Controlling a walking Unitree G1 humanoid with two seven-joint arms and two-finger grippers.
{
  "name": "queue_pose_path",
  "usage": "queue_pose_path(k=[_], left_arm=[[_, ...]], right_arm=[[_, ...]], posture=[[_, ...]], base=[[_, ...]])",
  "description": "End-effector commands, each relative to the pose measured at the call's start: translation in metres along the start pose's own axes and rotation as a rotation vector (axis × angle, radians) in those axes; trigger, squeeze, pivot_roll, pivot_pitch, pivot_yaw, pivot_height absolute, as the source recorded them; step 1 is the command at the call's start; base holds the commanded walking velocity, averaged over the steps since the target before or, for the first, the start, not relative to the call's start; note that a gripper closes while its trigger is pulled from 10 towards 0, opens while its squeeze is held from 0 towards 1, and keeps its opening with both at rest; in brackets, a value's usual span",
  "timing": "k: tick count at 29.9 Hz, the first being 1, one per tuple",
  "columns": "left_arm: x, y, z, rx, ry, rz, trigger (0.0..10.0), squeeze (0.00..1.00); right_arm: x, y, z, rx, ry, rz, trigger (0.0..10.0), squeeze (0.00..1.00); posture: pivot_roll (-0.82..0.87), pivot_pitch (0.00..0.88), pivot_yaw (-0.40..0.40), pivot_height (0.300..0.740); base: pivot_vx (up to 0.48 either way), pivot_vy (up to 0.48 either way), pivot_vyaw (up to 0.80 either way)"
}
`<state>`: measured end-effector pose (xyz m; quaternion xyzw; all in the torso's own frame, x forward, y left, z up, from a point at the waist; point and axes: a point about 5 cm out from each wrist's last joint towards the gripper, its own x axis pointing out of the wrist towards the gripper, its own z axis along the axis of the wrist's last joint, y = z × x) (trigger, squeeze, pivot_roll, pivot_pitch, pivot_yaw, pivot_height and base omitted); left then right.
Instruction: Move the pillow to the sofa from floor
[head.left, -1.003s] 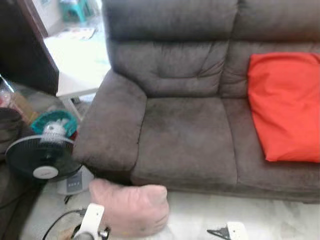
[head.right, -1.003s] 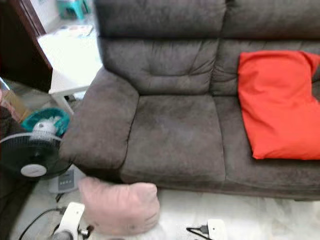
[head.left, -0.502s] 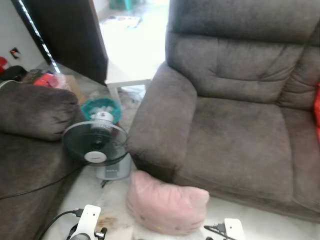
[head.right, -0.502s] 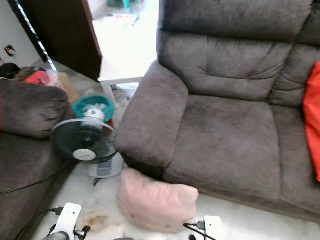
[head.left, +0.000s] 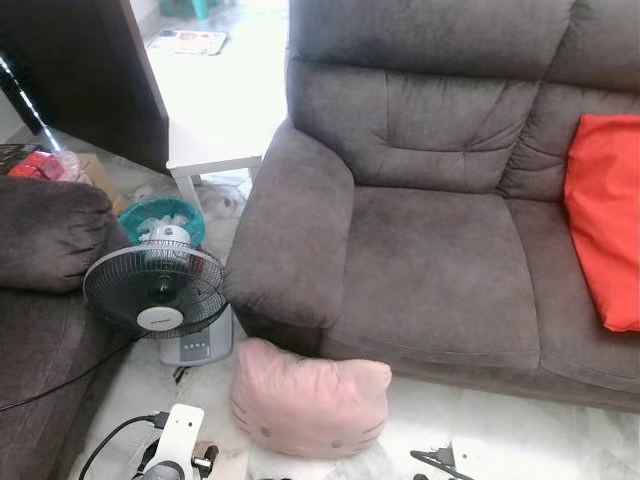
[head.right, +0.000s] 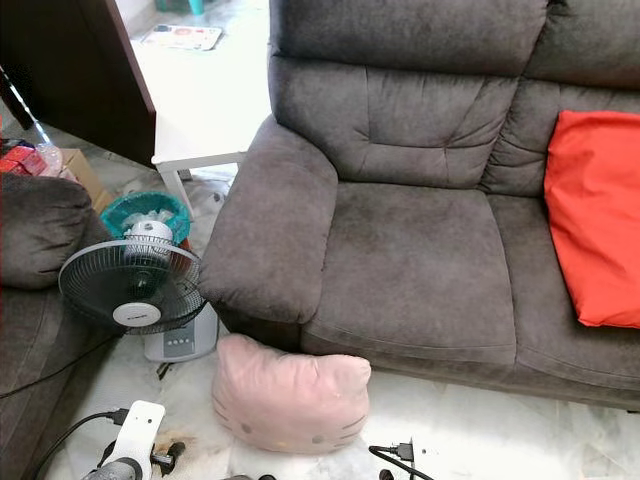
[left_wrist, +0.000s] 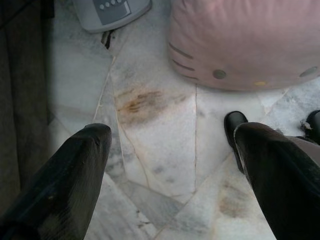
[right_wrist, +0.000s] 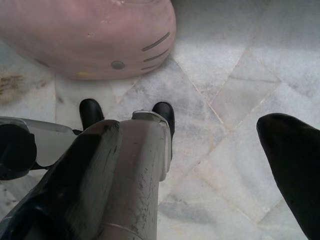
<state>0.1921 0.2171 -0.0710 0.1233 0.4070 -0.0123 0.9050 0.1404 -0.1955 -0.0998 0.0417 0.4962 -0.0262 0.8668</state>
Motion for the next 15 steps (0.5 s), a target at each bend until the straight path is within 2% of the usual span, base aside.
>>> queue_pose_path(k=[1, 15], left_arm=[[-0.0021, 0.0009, -0.0077, -0.022, 0.02, 0.01, 10.0, 0.0], [-0.0024, 0.0012, -0.0068, -0.01, 0.002, 0.01, 10.0, 0.0]], right_arm=[[-0.0009, -0.0009, -0.0044, 0.016, 0.009, -0.01, 10.0, 0.0], [-0.001, -0.0007, -0.0049, 0.013, 0.009, -0.012, 10.0, 0.0]], posture=[[0.1, 0.106, -0.007, 0.74], [0.1, 0.101, -0.005, 0.74]], base=[[0.0, 0.0, 0.0], [0.0, 0.0, 0.0]])
